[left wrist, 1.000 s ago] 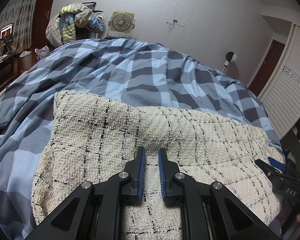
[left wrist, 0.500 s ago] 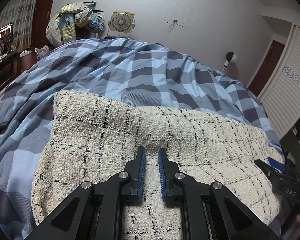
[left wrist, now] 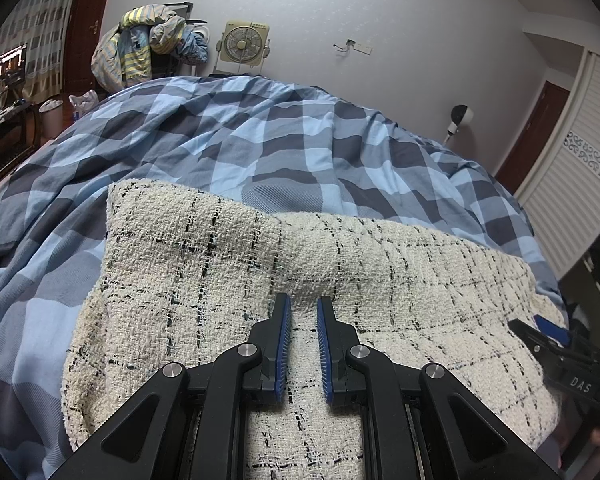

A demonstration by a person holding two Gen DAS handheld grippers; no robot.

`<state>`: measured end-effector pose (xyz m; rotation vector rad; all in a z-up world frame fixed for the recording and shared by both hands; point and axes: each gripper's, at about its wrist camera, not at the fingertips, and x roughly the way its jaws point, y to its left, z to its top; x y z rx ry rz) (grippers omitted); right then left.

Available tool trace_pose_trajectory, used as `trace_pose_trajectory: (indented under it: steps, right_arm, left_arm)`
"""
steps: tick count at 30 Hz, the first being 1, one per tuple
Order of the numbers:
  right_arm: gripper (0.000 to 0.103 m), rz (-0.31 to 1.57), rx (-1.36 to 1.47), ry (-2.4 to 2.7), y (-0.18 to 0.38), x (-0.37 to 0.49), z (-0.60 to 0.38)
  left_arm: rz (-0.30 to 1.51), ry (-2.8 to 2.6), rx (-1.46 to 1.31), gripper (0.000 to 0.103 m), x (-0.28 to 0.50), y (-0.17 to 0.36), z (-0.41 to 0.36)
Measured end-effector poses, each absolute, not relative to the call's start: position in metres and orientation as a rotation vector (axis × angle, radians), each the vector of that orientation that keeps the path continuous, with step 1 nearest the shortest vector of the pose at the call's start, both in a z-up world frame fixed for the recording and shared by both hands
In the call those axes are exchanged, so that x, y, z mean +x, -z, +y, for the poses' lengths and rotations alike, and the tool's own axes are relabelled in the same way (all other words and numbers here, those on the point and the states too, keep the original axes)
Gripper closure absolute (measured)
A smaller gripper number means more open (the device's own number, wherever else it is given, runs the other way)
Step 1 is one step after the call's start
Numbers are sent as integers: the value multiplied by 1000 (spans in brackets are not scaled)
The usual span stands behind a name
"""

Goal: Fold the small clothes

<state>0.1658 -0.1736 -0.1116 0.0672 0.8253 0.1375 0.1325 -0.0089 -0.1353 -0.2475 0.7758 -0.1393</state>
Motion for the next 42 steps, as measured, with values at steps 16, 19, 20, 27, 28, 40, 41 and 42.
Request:
trace_pose_trajectory:
  steps: [16,19,20,27,28,40,41,42]
  right_arm:
    - [17,824,68,-139,112,166,-174]
    - [17,824,68,-139,112,166,-174]
    - [17,824,68,-139,112,166,-174]
    - [17,823,70,-141,112,167,-174]
    - [17,822,70,-141,112,167,-174]
    - [17,779,296,-93,89,116,-255]
    - [17,783,338,-78,93,111,-270]
    - [17,760,395,-52,96,104,-287]
  left_arm:
    - [776,143,-256,91,132,135,-11]
    - [776,143,-257,91,132,135,-11]
    - [776,143,-257,91,132,135,-10]
    - [757,147,-266,91,128,134,-14]
    - [749,146,-264,91,125,132,-16]
    - [722,152,-242,91,109,131,-48]
    - [725,150,-239,91,109,131,-52]
    - [728,148,-236,91,109,132,-56]
